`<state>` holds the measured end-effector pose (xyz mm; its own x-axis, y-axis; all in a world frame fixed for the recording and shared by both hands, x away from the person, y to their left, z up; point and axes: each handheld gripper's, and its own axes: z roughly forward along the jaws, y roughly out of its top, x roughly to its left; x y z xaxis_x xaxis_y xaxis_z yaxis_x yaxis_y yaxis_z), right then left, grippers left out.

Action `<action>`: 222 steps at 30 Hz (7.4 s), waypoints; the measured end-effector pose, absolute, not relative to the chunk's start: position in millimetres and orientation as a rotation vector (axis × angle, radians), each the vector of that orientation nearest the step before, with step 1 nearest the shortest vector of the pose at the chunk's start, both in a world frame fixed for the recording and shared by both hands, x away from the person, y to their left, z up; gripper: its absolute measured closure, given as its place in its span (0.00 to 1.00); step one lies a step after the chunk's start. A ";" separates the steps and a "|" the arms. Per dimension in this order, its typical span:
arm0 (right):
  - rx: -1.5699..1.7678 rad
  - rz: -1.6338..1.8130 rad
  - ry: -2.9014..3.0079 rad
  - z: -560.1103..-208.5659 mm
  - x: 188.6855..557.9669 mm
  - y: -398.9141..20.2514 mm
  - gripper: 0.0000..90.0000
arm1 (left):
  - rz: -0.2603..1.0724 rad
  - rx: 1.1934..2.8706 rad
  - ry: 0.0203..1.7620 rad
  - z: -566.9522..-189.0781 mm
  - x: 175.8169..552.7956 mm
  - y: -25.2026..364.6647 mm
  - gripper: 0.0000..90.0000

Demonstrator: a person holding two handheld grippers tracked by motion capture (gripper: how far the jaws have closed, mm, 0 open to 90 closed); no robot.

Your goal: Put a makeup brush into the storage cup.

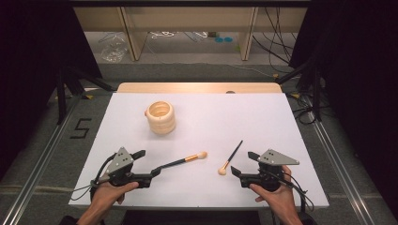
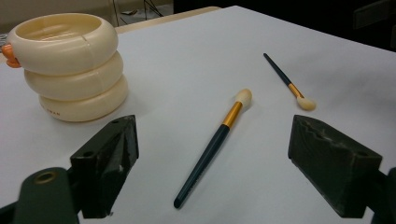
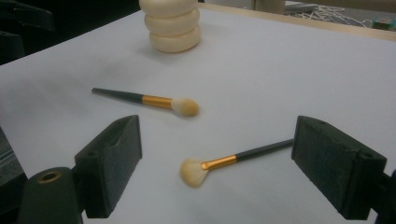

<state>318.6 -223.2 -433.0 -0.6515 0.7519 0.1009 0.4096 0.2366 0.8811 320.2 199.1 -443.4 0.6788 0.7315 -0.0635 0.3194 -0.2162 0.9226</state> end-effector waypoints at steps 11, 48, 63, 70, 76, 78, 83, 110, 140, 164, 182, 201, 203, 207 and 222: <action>1.073 1.379 2.172 -434.1 319.9 -224.2 0.19 | 0.470 1.816 0.825 -442.9 324.0 194.6 0.18; 1.049 1.375 2.170 -432.2 317.5 -223.2 0.19 | 0.311 2.147 0.717 -453.1 391.3 130.2 0.22; 1.036 1.394 2.162 -433.2 317.9 -222.0 0.19 | 0.266 2.296 0.696 -458.0 407.5 119.8 0.32; 1.030 1.379 2.170 -433.4 318.3 -222.4 0.19 | 0.261 2.393 0.670 -455.6 413.3 113.9 0.37; 1.050 1.380 2.187 -433.3 317.8 -222.7 0.19 | 0.235 2.454 0.649 -453.9 418.1 107.3 0.47; 1.046 1.379 2.188 -432.9 317.7 -222.4 0.19 | 0.214 2.484 0.630 -454.5 419.3 104.8 0.48; 1.029 1.392 2.172 -434.2 318.7 -221.4 0.20 | 0.180 2.561 0.598 -454.6 422.4 98.1 0.58; 1.033 1.389 2.211 -435.4 318.9 -220.8 0.21 | 0.036 2.776 0.504 -460.0 439.6 86.4 0.85; 1.002 1.378 2.204 -434.8 318.7 -221.0 0.22 | 0.027 2.907 0.439 -456.9 444.3 70.4 0.87; 1.022 1.401 2.192 -434.4 319.0 -222.7 0.22 | 0.162 2.533 0.608 -426.9 447.0 101.8 0.87; 1.027 1.374 2.195 -432.7 318.3 -223.8 0.22 | 0.306 2.155 0.743 -392.2 450.0 140.5 0.87; 1.021 1.397 2.184 -434.3 319.3 -222.7 0.22 | 0.370 1.895 0.845 -373.8 465.6 177.9 0.87; 1.010 1.393 2.174 -434.5 319.9 -223.0 0.22 | 0.379 1.875 0.860 -374.0 467.5 180.9 0.87; 1.030 1.397 2.188 -434.4 319.4 -222.8 0.22 | 0.410 1.824 0.880 -372.2 470.2 187.2 0.87; 1.033 1.373 2.194 -433.1 318.9 -223.8 0.22 | 0.427 1.719 0.955 -370.6 481.5 199.1 0.87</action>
